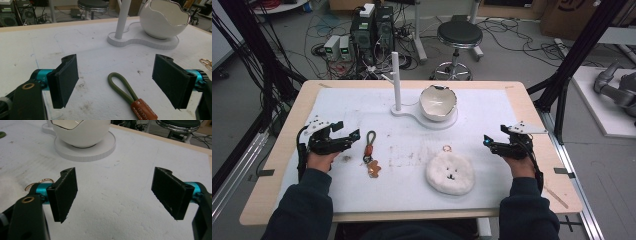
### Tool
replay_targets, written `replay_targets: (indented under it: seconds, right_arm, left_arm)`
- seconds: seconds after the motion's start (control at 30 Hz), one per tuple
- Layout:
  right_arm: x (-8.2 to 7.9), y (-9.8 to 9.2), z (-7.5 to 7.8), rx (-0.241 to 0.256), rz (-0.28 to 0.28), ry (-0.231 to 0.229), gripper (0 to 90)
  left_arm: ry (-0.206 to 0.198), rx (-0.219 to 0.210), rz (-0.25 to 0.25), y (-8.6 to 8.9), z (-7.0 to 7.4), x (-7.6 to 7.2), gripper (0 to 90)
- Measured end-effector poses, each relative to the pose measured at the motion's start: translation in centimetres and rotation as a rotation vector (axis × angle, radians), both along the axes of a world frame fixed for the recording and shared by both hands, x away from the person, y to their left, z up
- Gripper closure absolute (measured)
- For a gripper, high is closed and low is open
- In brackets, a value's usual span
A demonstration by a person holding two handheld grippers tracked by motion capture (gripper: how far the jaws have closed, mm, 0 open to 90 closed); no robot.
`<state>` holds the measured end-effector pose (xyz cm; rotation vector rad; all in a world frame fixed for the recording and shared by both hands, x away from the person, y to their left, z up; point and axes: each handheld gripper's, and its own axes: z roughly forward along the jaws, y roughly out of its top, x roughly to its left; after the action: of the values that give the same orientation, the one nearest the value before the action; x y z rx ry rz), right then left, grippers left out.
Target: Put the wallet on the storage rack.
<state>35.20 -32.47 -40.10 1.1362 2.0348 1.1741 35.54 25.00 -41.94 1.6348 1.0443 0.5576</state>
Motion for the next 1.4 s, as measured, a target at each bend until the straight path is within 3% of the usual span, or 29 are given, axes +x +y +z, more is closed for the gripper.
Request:
replay_targets:
  seconds: [0.37,0.6,0.7,0.73,0.83,0.87,0.9,0.97,1.0,1.03,1.1,1.17,1.23,1.27,1.33,1.4]
  right_arm:
    - [-0.1,-0.1,-0.1,0.011,0.006,0.01,21.5]
    - [0.0,0.6,-0.6,0.02,0.102,0.051,24.7]
    - [0.0,1.5,-1.0,0.021,0.192,0.113,27.2]
    - [0.0,1.5,-1.0,0.021,0.192,0.113,27.2]
    - [0.3,2.3,-1.8,0.002,0.26,0.199,33.3]
    - [0.3,2.3,-1.8,0.002,0.26,0.199,33.3]
    - [0.4,2.7,-2.2,0.013,0.312,0.254,36.6]
    - [0.4,3.2,-2.6,0.023,0.373,0.318,39.4]
    - [0.4,3.2,-2.6,0.023,0.373,0.318,39.4]
    - [0.4,3.5,-2.8,0.023,0.409,0.339,40.5]
    - [0.2,4.1,-3.1,0.014,0.451,0.397,40.9]
    - [0.2,4.9,-3.7,-0.042,0.485,0.436,43.5]
    - [0.2,5.0,-3.8,-0.042,0.49,0.441,47.7]
    - [0.2,5.1,-3.7,-0.04,0.524,0.451,60.7]
    - [0.0,5.1,-3.7,-0.048,0.526,0.447,64.2]
    - [-0.1,5.2,-3.4,-0.05,0.529,0.435,75.0]
  left_arm:
    - [-0.001,-0.007,0.008,-0.2,-0.1,0.1,21.2]
    - [-0.012,0.004,0.0,-0.7,0.1,0.0,21.6]
    - [-0.018,0.01,-0.013,-1.0,0.2,-0.2,21.6]
    - [-0.018,0.01,-0.013,-1.0,0.2,-0.2,21.7]
    - [-0.014,0.019,-0.029,-1.2,0.1,-0.2,22.0]
    - [-0.012,0.024,-0.035,-1.3,0.1,-0.2,22.0]
    - [-0.011,0.028,-0.041,-1.3,0.2,-0.2,22.0]
    - [-0.014,0.033,-0.048,-1.4,0.3,-0.5,22.1]
    - [-0.014,0.033,-0.048,-1.4,0.3,-0.5,22.2]
    - [-0.015,0.03,-0.049,-1.4,0.3,-0.5,22.2]
    - [-0.012,0.034,-0.053,-1.5,0.2,-0.6,22.4]
    - [-0.013,0.037,-0.059,-1.7,0.2,-0.6,22.9]
    - [-0.011,0.044,-0.064,-1.9,0.2,-0.6,23.1]
    - [-0.01,0.046,-0.069,-2.0,0.2,-0.6,23.7]
    - [-0.004,0.047,-0.075,-2.3,0.1,-0.5,23.9]
    - [0.002,0.044,-0.088,-2.6,0.1,-0.4,24.7]
